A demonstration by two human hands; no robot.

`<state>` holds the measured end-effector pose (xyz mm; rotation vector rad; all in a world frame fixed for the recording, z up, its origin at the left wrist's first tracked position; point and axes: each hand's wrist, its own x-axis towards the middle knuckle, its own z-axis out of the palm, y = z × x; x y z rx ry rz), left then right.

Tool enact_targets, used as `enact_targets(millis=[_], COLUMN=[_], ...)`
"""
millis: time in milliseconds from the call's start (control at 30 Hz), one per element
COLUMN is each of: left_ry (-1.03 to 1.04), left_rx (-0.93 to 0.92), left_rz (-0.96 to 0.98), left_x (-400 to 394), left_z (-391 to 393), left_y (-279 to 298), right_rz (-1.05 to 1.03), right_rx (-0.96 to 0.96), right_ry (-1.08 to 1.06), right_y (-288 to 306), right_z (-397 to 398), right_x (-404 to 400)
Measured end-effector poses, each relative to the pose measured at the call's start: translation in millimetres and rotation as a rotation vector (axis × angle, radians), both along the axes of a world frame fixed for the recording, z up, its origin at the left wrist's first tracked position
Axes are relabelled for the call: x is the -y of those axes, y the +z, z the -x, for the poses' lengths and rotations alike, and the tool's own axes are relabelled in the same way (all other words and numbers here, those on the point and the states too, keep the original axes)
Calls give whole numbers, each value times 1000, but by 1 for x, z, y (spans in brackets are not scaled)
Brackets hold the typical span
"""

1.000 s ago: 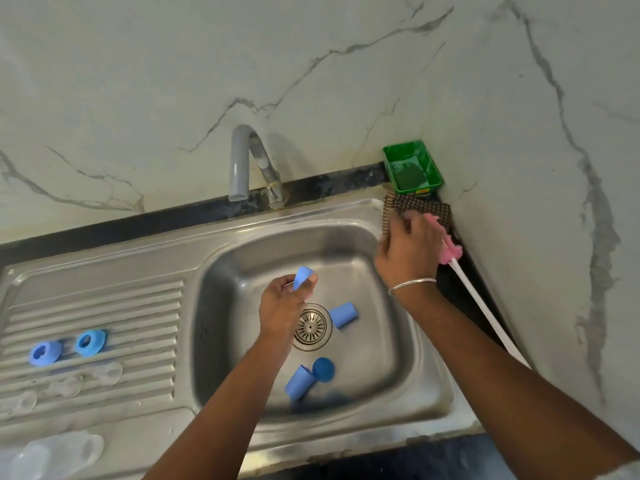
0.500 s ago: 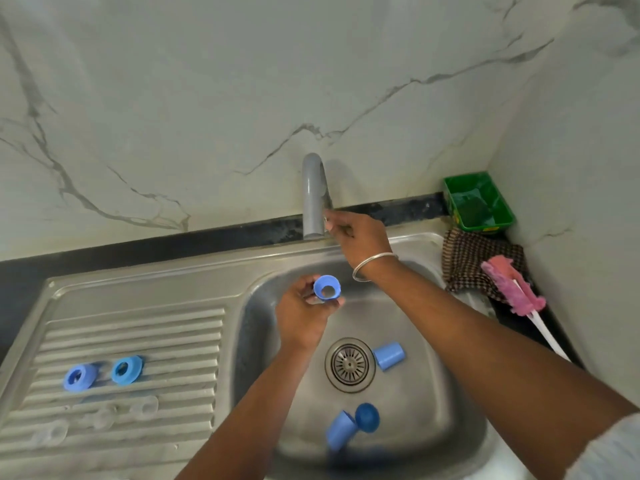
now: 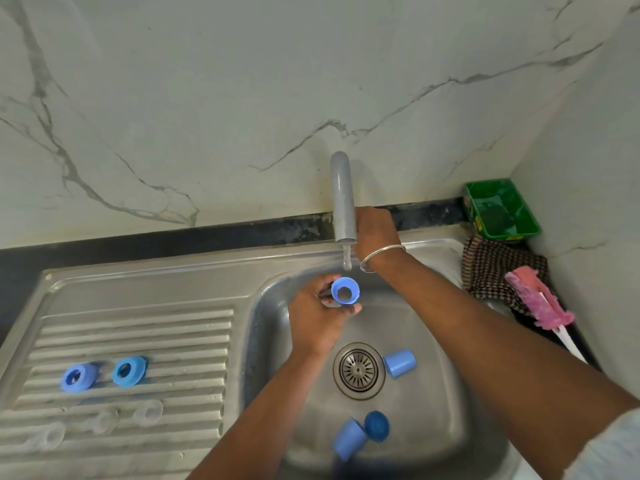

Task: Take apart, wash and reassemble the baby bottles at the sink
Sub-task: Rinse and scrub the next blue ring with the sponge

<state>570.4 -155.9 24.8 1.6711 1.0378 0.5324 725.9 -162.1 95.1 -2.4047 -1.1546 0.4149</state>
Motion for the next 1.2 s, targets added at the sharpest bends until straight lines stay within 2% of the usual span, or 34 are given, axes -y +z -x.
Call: enact_targets(millis=[333,500,567,667,900,1067,1133,1200], left_ry=[-51,-53,-45,29,262,283,330,356], left_rx=[29,-18,-22,44,91,136,199,231], left_rz=[80,148,257,551,918,1210,1253,1200], left_x=[0,-3,-4,-4,-1,1,-6,-14], left_z=[-13,-24,-27,-32,-39,-38,-40,-42], left_y=[2,1,4,11,21,21,22,22], right_rz=[25,15,7,-5,-20,-10,-14,-17], right_rx=[-9,-19,-28,-38,-57,-59,-57,-59], right_ry=[19,23,18,12,-9,-4,-6,-5], right_y=[7,9,9,8,7,6,6,6], right_z=[5,3,4,4,4,4,3,3], right_x=[4,5,4,5,6,6,6,6])
